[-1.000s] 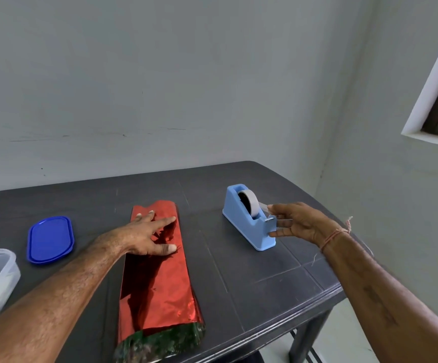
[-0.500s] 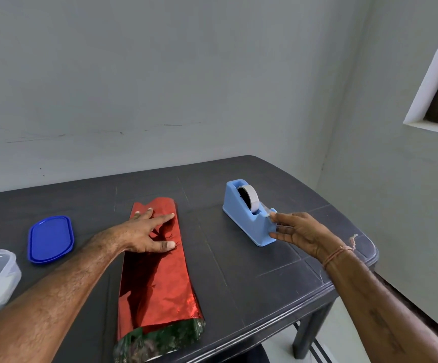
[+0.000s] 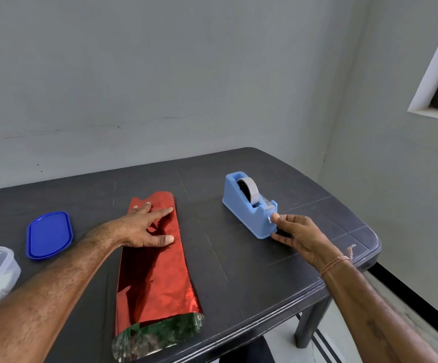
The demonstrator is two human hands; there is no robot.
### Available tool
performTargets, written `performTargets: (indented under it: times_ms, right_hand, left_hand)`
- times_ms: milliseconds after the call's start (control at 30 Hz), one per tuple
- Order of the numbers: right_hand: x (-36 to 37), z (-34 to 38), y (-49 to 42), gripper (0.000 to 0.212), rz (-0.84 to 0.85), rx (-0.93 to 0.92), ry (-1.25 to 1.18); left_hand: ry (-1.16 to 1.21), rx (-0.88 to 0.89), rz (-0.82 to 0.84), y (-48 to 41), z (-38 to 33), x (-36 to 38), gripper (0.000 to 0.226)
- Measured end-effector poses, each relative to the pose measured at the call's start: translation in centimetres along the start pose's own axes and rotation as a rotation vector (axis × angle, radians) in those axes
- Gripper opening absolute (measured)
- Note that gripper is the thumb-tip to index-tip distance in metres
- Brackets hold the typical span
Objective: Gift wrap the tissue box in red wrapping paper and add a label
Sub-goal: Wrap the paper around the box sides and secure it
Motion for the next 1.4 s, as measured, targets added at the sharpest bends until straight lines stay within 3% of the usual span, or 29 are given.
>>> performTargets:
  times_ms: [200,400,500,567,633,733,833,1000,1167,1400]
  right_hand:
    - [1.1,-1.7,-0.5,0.021,-0.213,-0.092,0.276]
    - [1.5,-2.4,1.1,0.015,-0.265,-0.051,0.238]
    - [3.2,-3.3,4.2,0.021,-0.373,-0.163,0.308]
    - [5.1,-2.7,5.5,0.024,-0.226,-0.267,0.236]
    - [7.5,-1.2,5.6,0.029,0.057,-0.262,0.157]
    - [11.2,1.1,3.5,0.031,0.389,-0.275,0.281]
    - [14.7,2.1,0.3,0.024,0.566,-0.268,0.375]
    - [17.7,2.3,-4.1,0.025,0.700,-0.208,0.367]
    - [18.0,1.7,-6.3,0.013,0.780,-0.168,0.300]
    - [18.3,1.9,-7.5,0.015,0.821,-0.166,0.354]
  left_hand:
    - [-0.024,0.006,-0.009,-0.5,0.6,0.0,0.150]
    - [-0.028,0.014,-0.028,-0.5,0.6,0.0,0.149]
    - [-0.032,0.013,-0.029,-0.2,0.4,0.0,0.150]
    - [-0.037,0.011,-0.033,-0.1,0.4,0.1,0.149]
    - [-0.038,0.009,-0.036,0.0,0.4,0.0,0.147]
    - [-0.034,0.005,-0.033,0.0,0.5,0.0,0.145]
    - [-0.023,-0.003,-0.026,0.2,0.4,0.0,0.143]
    - [-0.026,-0.017,-0.021,0.5,0.4,-0.1,0.138]
    - [-0.046,-0.022,-0.024,0.7,0.3,0.2,0.134]
    - [-0.054,-0.028,-0.022,0.7,0.1,0.1,0.132]
Point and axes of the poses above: each hand's wrist, its own y-axis away from the middle knuckle, its own x-axis out of the palm, z = x × y, the point moved 2 cm from there along -y, towards the middle knuckle, and after that the axes turned 10 degrees about y, right-handed, at the moved point
